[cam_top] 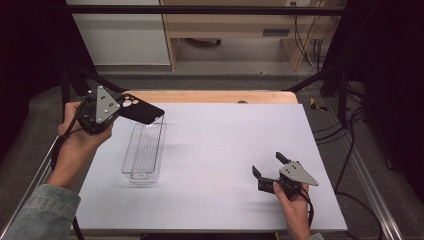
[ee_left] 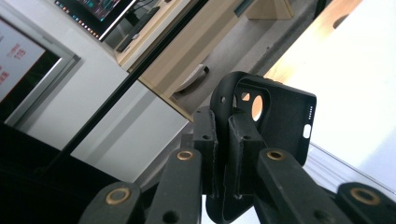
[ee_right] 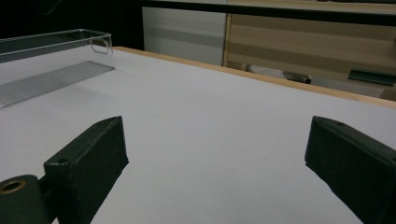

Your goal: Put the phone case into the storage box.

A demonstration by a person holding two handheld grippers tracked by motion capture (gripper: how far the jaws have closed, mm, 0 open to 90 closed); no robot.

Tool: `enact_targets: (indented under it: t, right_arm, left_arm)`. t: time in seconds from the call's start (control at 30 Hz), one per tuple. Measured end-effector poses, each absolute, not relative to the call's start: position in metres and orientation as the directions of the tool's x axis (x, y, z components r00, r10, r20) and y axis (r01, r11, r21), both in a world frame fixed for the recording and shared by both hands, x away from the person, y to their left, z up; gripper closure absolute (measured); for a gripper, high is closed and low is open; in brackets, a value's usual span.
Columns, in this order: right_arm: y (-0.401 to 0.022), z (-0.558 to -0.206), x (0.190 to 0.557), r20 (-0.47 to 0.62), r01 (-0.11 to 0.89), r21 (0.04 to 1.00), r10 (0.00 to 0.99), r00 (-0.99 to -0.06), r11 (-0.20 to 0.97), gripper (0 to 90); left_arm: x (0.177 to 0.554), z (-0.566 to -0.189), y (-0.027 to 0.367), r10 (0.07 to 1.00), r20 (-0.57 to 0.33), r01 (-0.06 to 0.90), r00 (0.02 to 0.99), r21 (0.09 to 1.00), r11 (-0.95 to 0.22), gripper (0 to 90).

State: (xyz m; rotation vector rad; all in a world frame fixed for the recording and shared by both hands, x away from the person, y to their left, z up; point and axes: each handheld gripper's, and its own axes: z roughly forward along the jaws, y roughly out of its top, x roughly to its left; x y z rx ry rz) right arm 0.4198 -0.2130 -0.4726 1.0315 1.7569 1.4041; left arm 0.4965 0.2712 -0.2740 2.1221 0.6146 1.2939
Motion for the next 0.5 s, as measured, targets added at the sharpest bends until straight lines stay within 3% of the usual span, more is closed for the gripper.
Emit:
enact_targets:
  t: [0.5]
  right_arm:
    - [-0.210,-0.473,0.420,-0.013,0.176,0.978,0.876,-0.483,0.112,5.4]
  left_arm:
    - [0.515,-0.280,0.263,0.553,0.713,0.098,0.431,0.572,-0.814,82.9]
